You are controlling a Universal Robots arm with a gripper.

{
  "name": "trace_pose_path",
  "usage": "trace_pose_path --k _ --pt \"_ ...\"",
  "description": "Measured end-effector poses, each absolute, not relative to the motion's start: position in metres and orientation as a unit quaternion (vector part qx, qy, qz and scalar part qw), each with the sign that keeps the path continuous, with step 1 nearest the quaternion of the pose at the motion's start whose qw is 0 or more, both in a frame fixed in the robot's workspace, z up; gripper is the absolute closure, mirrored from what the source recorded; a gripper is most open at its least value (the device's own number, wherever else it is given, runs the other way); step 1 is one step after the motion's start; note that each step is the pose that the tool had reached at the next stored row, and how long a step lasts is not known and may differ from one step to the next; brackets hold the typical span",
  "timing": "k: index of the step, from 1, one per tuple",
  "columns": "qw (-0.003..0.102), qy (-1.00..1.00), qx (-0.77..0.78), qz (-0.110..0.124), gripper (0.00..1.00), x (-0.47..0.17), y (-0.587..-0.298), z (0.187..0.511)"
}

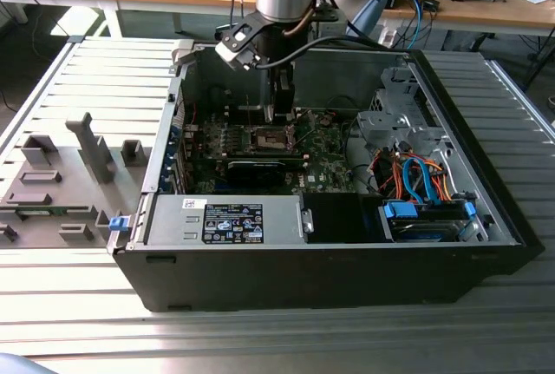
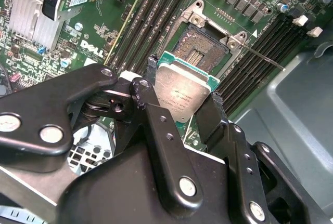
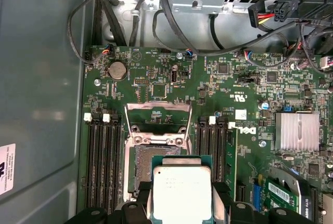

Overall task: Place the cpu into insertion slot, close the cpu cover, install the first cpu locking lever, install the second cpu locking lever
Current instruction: 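Place the cpu into insertion slot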

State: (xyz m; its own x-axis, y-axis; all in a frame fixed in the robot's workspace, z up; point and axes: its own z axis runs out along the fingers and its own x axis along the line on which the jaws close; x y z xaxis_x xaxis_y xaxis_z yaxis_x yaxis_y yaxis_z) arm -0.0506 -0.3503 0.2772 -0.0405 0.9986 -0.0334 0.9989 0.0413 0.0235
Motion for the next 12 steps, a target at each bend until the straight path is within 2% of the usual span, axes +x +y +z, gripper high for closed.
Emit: trace_pose_path --k 12 --pt "0.02 0.721 0.692 -0.003 0.46 -0.0506 -0.3501 0.2754"
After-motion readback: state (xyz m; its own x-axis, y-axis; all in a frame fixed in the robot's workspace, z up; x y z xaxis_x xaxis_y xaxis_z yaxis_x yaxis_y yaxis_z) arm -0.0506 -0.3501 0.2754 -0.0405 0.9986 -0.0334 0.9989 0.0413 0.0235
